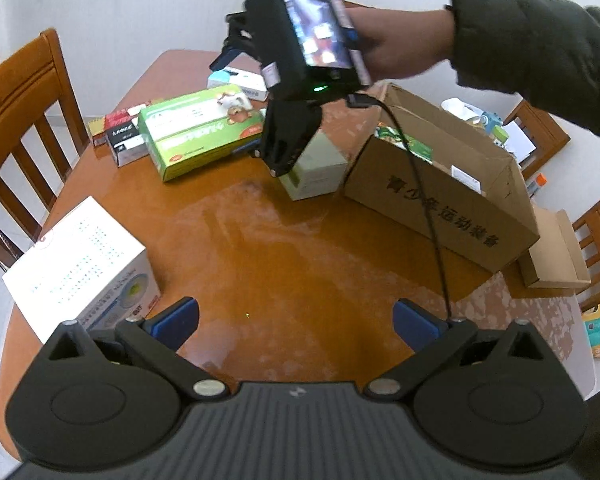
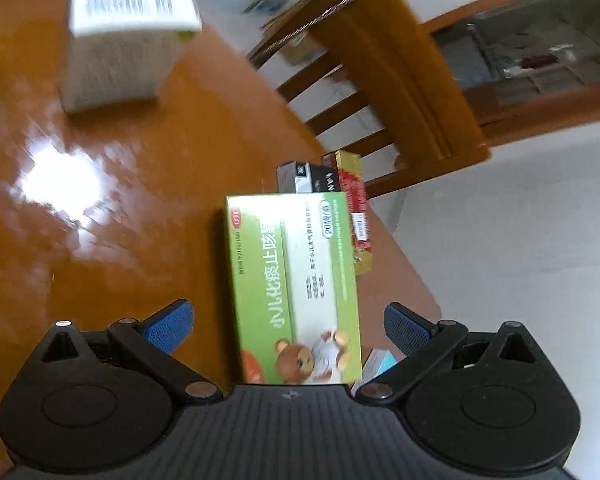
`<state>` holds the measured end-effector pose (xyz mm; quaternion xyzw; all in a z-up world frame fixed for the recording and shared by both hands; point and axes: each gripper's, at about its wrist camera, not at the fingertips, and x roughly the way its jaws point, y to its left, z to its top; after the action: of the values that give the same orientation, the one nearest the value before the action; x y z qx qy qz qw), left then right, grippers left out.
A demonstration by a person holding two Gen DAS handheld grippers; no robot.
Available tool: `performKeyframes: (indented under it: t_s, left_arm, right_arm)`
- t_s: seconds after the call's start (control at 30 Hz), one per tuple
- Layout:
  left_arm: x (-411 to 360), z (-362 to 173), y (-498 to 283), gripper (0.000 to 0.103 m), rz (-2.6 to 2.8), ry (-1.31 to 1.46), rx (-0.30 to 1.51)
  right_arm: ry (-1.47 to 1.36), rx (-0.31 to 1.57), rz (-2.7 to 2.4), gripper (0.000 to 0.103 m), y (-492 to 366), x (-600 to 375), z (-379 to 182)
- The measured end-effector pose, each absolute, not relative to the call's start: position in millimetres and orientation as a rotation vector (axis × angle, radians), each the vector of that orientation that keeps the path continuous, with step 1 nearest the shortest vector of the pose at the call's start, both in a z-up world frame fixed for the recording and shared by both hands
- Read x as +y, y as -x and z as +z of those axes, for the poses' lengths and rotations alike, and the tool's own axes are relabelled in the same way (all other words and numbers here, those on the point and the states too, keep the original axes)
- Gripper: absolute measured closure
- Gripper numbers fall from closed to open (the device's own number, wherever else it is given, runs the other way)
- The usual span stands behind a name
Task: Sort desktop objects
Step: 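Close the right gripper on the green cough granules box, then lift the green granules box with the right gripper toward the cardboard box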
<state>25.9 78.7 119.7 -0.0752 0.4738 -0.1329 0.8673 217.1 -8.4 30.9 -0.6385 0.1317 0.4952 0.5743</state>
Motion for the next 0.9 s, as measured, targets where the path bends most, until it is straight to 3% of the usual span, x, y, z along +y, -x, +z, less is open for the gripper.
performKeyframes:
  t_s: [0.8,0.9]
  left_arm:
    - [116.3,99.9,-42.7,0.000,-0.306,0.234,1.020]
    - [116.7,98.1,-45.3,0.000,-0.306,0.239,1.022]
  right_arm:
    - [1.616,0.485,1.218,0.000,-253.9,45.0,-18.7]
    - [1.601,0.492,1.223,0.006,-253.4,43.5,-18.6]
